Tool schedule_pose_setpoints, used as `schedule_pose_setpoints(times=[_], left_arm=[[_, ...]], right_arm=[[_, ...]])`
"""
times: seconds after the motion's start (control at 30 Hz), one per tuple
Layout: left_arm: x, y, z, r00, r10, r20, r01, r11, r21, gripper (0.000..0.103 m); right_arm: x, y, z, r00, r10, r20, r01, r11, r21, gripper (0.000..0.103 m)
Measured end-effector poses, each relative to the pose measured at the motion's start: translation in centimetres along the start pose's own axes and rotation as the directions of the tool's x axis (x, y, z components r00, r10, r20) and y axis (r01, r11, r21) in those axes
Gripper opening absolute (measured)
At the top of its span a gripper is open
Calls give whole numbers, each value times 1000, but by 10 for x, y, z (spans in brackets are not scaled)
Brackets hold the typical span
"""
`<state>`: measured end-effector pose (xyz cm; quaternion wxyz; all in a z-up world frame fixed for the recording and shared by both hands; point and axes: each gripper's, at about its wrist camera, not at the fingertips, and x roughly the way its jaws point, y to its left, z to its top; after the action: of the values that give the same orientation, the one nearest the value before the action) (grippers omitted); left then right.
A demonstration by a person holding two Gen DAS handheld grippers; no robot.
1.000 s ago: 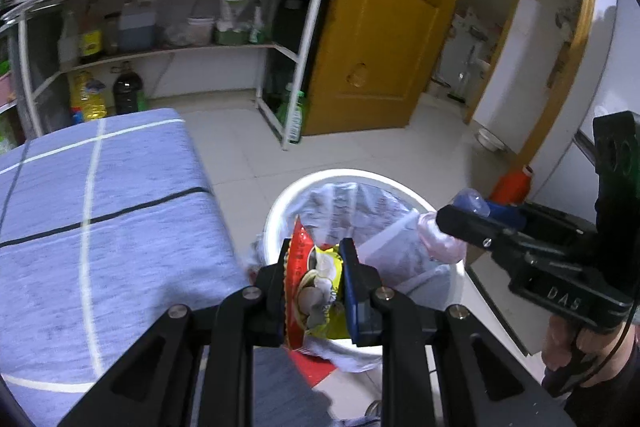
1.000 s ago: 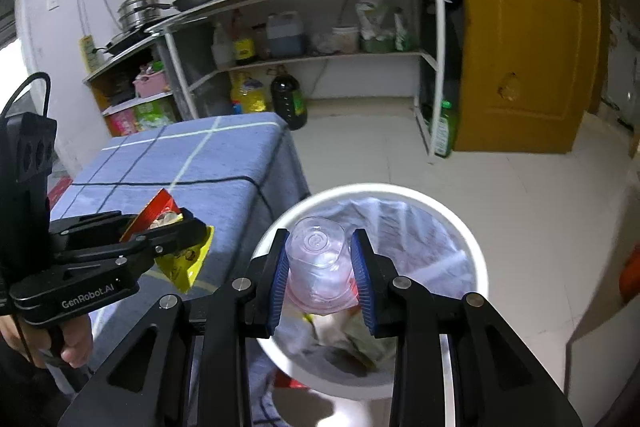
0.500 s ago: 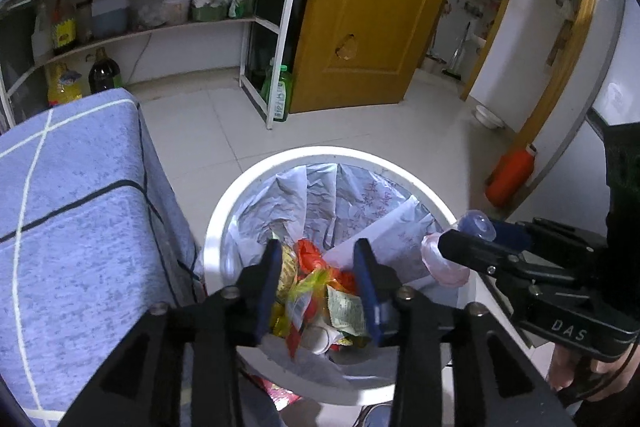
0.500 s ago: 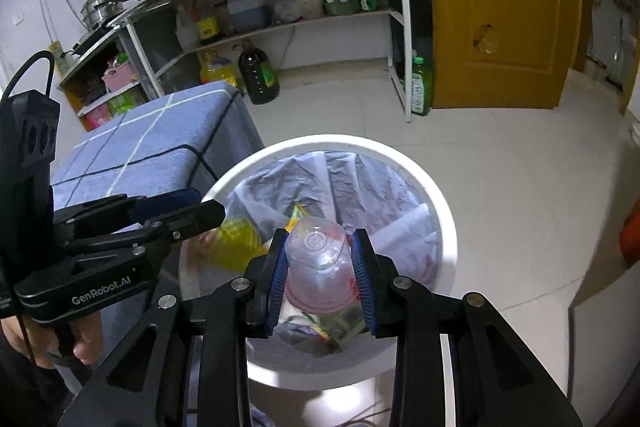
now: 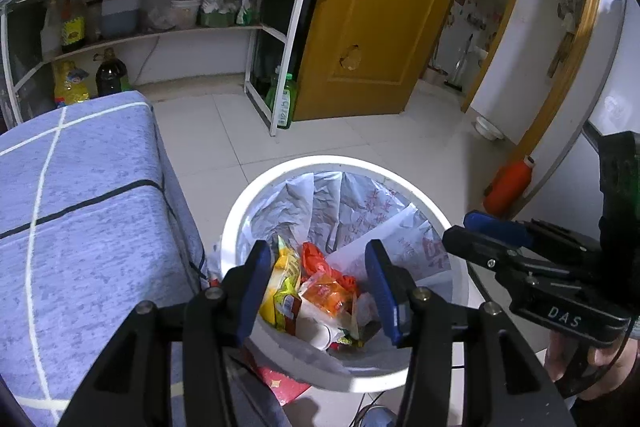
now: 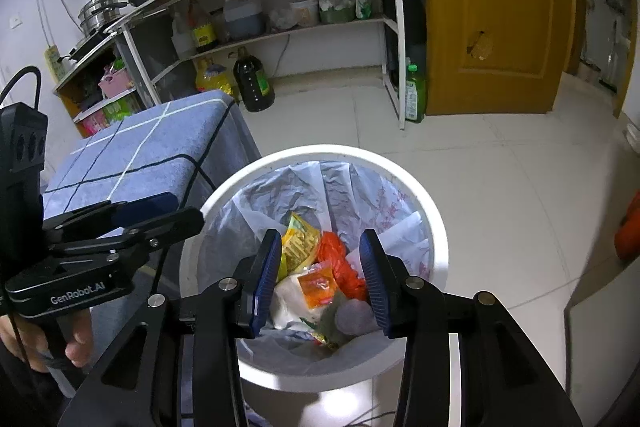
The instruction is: Collect trash
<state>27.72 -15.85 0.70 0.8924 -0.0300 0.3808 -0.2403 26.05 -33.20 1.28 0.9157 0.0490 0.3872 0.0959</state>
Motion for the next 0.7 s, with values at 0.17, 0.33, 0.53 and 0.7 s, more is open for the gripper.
schedule_pose_setpoints(times=[0.17,0.33,0.53,0.7], left_arm=[[-29,1,-6,999,21,41,-21,1000,4,53],[-61,-1,-17,995,51,83,-52,999,11,55],[-101,-2,-38,989,82,121,-84,996,12,57],[-126,-3,-62,982,117,149,-120,993,16,58]], right_arm=[[-16,11,-6,1000,-11,29,12,1000,-12,42],[-37,31,-22,998,-4,58,6,1000,-21,42],[-68,60,-40,993,1,120,7,998,-66,42],[-92,79,-62,988,2,154,9,998,-69,42]])
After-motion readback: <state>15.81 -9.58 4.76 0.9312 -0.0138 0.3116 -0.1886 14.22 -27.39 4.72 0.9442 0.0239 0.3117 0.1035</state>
